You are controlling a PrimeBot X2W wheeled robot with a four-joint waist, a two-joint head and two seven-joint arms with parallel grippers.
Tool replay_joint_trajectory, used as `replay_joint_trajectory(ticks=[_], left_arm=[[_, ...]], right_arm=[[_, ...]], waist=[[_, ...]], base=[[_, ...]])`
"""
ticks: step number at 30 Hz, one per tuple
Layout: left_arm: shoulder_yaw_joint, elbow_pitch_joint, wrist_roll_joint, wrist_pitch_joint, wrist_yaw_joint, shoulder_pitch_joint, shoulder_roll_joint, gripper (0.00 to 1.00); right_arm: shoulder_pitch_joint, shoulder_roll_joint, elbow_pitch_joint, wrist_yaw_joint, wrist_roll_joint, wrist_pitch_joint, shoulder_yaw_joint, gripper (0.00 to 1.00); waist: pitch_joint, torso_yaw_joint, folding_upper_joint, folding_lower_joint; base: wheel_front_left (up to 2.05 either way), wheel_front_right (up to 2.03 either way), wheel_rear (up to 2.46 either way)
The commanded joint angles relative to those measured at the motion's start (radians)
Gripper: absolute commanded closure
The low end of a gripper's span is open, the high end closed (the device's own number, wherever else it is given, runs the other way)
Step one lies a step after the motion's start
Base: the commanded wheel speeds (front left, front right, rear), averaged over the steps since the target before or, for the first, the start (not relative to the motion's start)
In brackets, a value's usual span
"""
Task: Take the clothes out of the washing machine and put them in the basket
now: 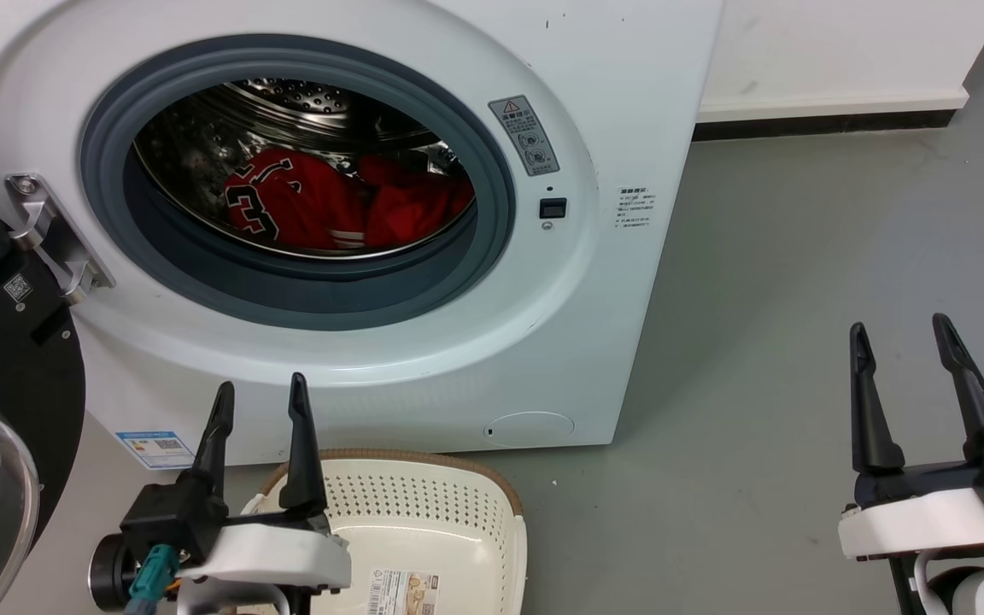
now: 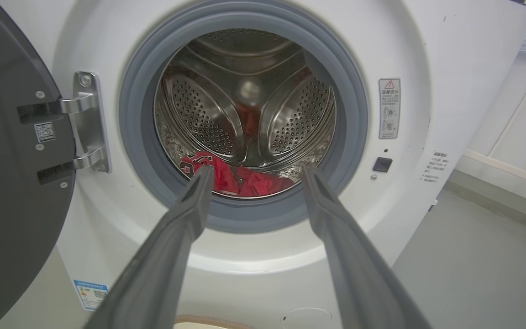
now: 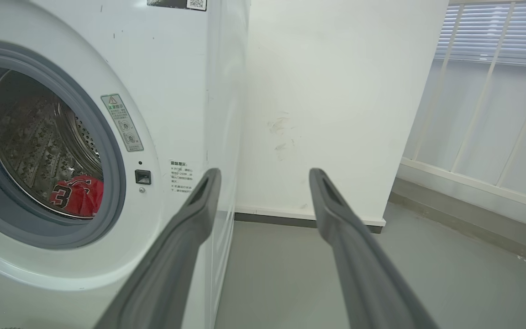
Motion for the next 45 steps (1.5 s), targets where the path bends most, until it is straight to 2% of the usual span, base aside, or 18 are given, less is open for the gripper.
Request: replay_joint_trajectory(ticks=[1, 8, 14, 19, 26, 37, 45], left_arm=[[0.007, 0.004, 0.035, -0.011, -0.016, 0.007, 0.003, 0.00], [0.011, 0.010, 0.122, -0.026, -0.031, 0.005, -0.002, 0.00], [0.014, 0.002, 0.155, -0.036, -0.033, 0.005, -0.008, 0.00], [0.034, -0.015, 0.165, -0.044, -0.051, 0.015, -0.019, 0.00], [0.065, -0.029, 0.203, -0.056, -0.088, 0.019, -0.031, 0.00], [0.070, -0.032, 0.242, -0.059, -0.107, 0.020, -0.037, 0.00], [0.085, -0.007, 0.249, -0.059, -0.125, -0.034, -0.036, 0.00]], right_arm=[[0.008, 0.000, -0.004, -0.001, -0.025, -0.009, -0.005, 0.00], [0.008, 0.000, -0.006, -0.001, -0.060, -0.024, -0.013, 0.00], [0.006, 0.000, -0.010, -0.001, -0.092, -0.034, -0.017, 0.00], [0.006, 0.001, 0.001, -0.001, -0.068, -0.041, -0.018, 0.00], [0.014, 0.001, 0.046, -0.001, 0.027, -0.055, 0.007, 0.00], [0.000, 0.001, 0.061, -0.001, 0.029, -0.057, 0.016, 0.00], [-0.038, 0.001, 0.058, -0.001, 0.027, -0.057, -0.005, 0.00]], waist=[[0.000, -0.001, 0.0000, 0.0000], [0.006, -0.004, 0.0000, 0.0000], [0.010, -0.005, 0.0000, 0.0000], [0.013, -0.007, 0.0000, 0.0000], [0.023, -0.008, 0.0000, 0.0000], [0.039, -0.010, 0.0000, 0.0000], [0.125, -0.031, 0.0000, 0.0000]], base=[[0.00, 0.00, 0.00], [0.00, 0.00, 0.00], [0.00, 0.00, 0.00], [0.00, 0.00, 0.00], [0.00, 0.00, 0.00], [0.00, 0.00, 0.00], [0.00, 0.00, 0.00]])
